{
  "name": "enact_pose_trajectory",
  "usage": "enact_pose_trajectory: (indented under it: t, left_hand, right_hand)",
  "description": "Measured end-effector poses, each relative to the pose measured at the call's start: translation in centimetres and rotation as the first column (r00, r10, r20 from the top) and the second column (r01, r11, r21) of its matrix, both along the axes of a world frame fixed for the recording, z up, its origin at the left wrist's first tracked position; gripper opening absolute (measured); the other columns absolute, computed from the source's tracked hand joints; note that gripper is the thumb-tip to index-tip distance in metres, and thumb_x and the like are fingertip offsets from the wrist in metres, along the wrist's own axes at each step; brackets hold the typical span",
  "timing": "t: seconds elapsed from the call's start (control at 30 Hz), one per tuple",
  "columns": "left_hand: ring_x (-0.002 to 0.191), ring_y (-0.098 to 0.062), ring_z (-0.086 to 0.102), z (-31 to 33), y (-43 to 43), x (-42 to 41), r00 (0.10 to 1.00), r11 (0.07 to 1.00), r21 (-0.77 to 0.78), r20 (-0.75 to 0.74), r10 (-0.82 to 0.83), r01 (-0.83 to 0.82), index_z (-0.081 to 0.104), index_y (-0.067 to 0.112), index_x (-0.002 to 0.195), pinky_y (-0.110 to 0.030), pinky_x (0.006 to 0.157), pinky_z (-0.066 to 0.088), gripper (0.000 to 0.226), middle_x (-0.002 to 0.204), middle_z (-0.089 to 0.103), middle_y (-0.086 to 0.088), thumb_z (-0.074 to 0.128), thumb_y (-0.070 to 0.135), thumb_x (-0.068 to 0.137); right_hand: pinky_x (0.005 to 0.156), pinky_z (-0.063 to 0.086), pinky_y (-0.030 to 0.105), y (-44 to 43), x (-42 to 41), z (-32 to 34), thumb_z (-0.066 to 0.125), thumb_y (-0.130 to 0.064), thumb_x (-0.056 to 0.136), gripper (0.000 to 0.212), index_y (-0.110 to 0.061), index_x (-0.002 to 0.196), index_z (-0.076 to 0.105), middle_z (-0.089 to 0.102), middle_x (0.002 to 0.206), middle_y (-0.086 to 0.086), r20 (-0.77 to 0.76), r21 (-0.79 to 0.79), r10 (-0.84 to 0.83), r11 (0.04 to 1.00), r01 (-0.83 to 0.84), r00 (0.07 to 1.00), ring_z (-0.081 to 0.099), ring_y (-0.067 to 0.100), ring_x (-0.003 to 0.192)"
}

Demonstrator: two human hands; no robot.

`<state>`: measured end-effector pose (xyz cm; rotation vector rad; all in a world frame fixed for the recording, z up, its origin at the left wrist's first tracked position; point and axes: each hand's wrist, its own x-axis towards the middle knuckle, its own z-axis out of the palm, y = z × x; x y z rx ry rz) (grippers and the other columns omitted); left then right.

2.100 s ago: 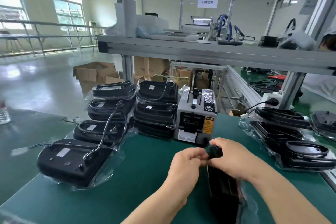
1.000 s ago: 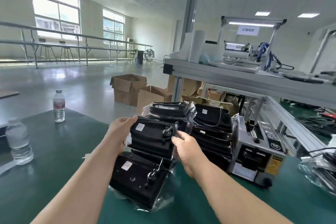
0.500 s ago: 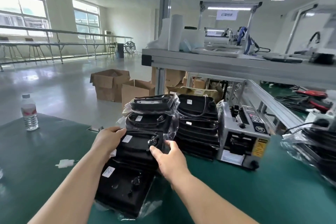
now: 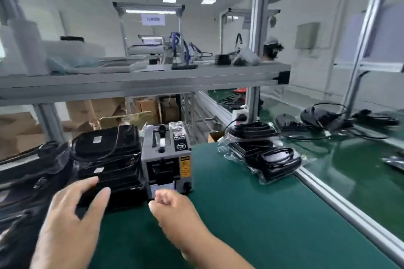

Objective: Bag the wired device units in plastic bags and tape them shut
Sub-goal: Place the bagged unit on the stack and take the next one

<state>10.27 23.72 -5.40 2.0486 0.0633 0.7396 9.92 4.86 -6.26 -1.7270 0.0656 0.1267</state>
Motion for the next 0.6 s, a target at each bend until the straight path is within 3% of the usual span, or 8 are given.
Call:
enact_pose_trajectory:
  t: [0.1,0.23,0.33,0.5,0.6]
  left_hand:
    - [0.109,-0.004,0.052,0.3,-8.8,0.1,0.958,0.961,-0.014,-0.081,-0.275,0.275,0.058,0.056,0.101,-0.033,0.093,0.041,0.026,0.11,0.053,0.02,0.072,0.04,0.086]
    - [0.116,-0.004,0.047,-1.5,-17.5,3.3,0.883,0.899,0.032,-0.207,-0.421,0.436,0.052,0.035,0.132,-0.028,0.097,0.037,0.045,0.127,0.047,0.016,0.066,0.041,0.09]
    - [0.129,-0.005,0.04,-2.1,-23.5,5.4,0.832,0.845,0.098,-0.268,-0.486,0.525,0.039,0.034,0.145,-0.025,0.101,0.033,0.061,0.139,0.039,0.016,0.062,0.049,0.091]
    - [0.141,-0.011,0.029,-3.1,-31.8,8.8,0.759,0.733,0.238,-0.356,-0.545,0.638,0.023,0.028,0.155,-0.028,0.113,0.026,0.085,0.151,0.028,0.009,0.066,0.054,0.086]
    - [0.147,-0.015,0.018,-3.8,-35.4,10.5,0.747,0.677,0.334,-0.416,-0.519,0.656,0.016,0.025,0.157,-0.032,0.116,0.024,0.096,0.159,0.02,0.004,0.07,0.055,0.083]
  right_hand:
    - [0.083,0.051,0.018,-6.3,0.1,-0.3,0.059,-0.029,0.094,0.035,-0.025,0.129,0.059,0.062,0.117,-0.013,0.021,0.007,-0.147,0.989,0.146,0.989,0.057,-0.005,0.091]
    - [0.095,0.046,0.023,-16.0,1.0,-1.3,0.062,-0.019,0.094,0.04,-0.019,0.133,0.056,0.061,0.129,-0.007,0.089,0.012,-0.406,0.914,0.406,0.91,0.058,0.002,0.105]
    - [0.097,0.036,0.022,-23.0,2.0,-2.0,0.065,-0.019,0.092,0.049,-0.018,0.14,0.052,0.056,0.132,-0.008,0.134,-0.046,-0.578,0.808,0.588,0.805,0.053,0.008,0.119]
    - [0.094,0.043,0.033,-32.2,5.0,-2.7,0.067,-0.017,0.085,0.057,-0.01,0.139,0.05,0.054,0.139,0.014,0.118,-0.09,-0.765,0.626,0.774,0.633,0.054,0.03,0.123]
    - [0.114,0.034,0.042,-35.7,6.7,-3.1,0.069,-0.024,0.086,0.08,-0.008,0.153,0.028,0.035,0.154,0.015,0.068,-0.145,-0.794,0.591,0.793,0.604,0.039,0.032,0.138]
